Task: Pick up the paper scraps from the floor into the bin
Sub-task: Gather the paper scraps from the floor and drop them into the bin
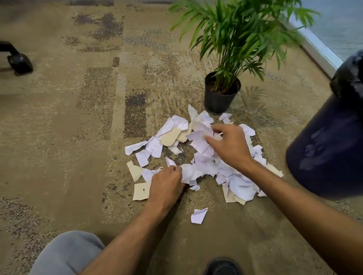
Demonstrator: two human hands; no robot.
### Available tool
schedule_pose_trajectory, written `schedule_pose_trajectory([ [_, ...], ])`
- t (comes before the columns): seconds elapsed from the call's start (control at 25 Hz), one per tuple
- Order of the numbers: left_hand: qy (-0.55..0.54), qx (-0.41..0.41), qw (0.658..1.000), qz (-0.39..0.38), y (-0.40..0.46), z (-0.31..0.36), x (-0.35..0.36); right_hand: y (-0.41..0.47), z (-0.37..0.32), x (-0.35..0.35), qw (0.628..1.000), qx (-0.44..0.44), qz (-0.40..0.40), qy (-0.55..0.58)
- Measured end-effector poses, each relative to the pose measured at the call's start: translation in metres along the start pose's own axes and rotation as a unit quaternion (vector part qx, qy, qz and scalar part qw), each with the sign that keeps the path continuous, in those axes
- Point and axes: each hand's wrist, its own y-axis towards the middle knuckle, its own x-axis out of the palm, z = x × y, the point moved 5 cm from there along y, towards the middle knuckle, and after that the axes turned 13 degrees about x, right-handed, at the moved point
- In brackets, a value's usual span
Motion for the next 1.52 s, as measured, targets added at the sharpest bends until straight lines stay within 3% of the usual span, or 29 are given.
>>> schedule_pose_trajectory([
  [0.12, -0.076, -0.048, 0.994, 0.056, -0.001, -0.001, -0.017, -0.001, -0.005, -0.033, 0.997, 0.036, 0.02, 0.057],
  [0.24, -0.171, -0.065, 0.968, 0.17, 0.008, 0.014, -0.061, -0.002, -0.011, -0.075, 0.994, 0.039, 0.039, 0.099],
  [0.4, -0.295, -0.006, 0.908, 0.298, 0.036, 0.064, -0.147, -0.001, -0.028, -0.153, 0.989, 0.013, 0.114, 0.096],
  [0.52, -0.361, 0.059, 0.871, 0.328, 0.066, 0.117, -0.196, -0.005, -0.035, -0.222, 0.978, -0.017, 0.19, 0.079],
  [0.72, -0.354, 0.146, 0.873, 0.302, 0.127, 0.219, -0.232, -0.02, -0.009, -0.324, 0.961, 0.001, 0.278, 0.013],
  [0.96, -0.245, 0.205, 0.937, 0.138, 0.182, 0.323, -0.213, -0.03, 0.065, -0.378, 0.947, 0.098, 0.296, -0.079],
  [1.12, -0.135, 0.22, 0.966, 0.016, 0.199, 0.359, -0.183, -0.028, 0.122, -0.37, 0.922, 0.237, 0.251, -0.175],
  [1.4, 0.006, 0.223, 0.962, -0.155, 0.206, 0.373, -0.146, -0.018, 0.156, -0.344, 0.908, 0.32, 0.078, -0.258],
  [1.44, 0.02, 0.226, 0.962, -0.153, 0.204, 0.37, -0.151, -0.018, 0.152, -0.344, 0.909, 0.313, 0.073, -0.266],
  [1.52, 0.011, 0.252, 0.965, -0.078, 0.201, 0.364, -0.17, -0.018, 0.128, -0.35, 0.919, 0.259, 0.131, -0.268],
])
